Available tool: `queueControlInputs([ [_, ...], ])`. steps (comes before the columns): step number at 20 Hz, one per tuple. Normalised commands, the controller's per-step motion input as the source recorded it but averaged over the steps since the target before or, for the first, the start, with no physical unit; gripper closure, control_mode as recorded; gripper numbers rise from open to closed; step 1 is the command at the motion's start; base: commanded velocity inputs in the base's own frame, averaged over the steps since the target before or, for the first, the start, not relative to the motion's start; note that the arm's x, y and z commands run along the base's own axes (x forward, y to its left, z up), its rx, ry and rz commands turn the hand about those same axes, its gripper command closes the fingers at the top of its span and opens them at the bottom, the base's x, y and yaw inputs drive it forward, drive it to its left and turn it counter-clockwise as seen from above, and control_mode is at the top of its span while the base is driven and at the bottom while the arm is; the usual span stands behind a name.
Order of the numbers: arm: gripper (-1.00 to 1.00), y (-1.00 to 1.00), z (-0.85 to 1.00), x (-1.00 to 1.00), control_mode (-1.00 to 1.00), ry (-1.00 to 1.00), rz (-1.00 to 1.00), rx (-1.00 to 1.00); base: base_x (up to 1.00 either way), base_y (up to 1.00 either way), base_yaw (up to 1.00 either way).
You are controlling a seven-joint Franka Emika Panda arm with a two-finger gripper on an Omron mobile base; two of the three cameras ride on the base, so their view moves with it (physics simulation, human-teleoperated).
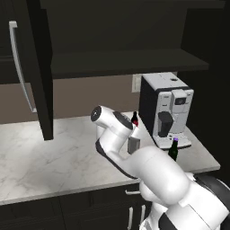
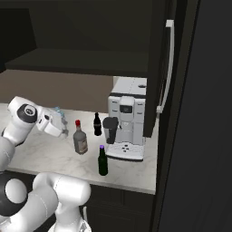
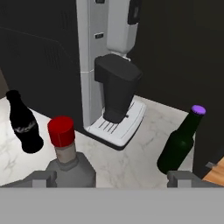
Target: Sort all alcoholic drinks to one cabinet, and non-alcoholic drinks to the other.
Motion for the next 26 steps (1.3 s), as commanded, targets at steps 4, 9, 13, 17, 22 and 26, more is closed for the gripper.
queueControlInputs([
  [4,-1.00,0.00,-0.05,0.14,-1.00,0.00,0.00,0.00,0.00,0.00,0.00],
  [9,-1.00,-0.01,-0.07,0.06,-1.00,0.00,0.00,0.00,0.00,0.00,0.00],
  [13,-1.00,-0.06,-0.12,0.01,-1.00,0.00,0.00,0.00,0.00,0.00,0.00],
  [17,-1.00,-0.01,-0.11,0.07,-1.00,0.00,0.00,0.00,0.00,0.00,0.00],
  [22,-1.00,-0.01,-0.06,0.10,-1.00,0.00,0.00,0.00,0.00,0.00,0.00],
  [26,-1.00,0.00,-0.06,0.12,-1.00,0.00,0.00,0.00,0.00,0.00,0.00],
])
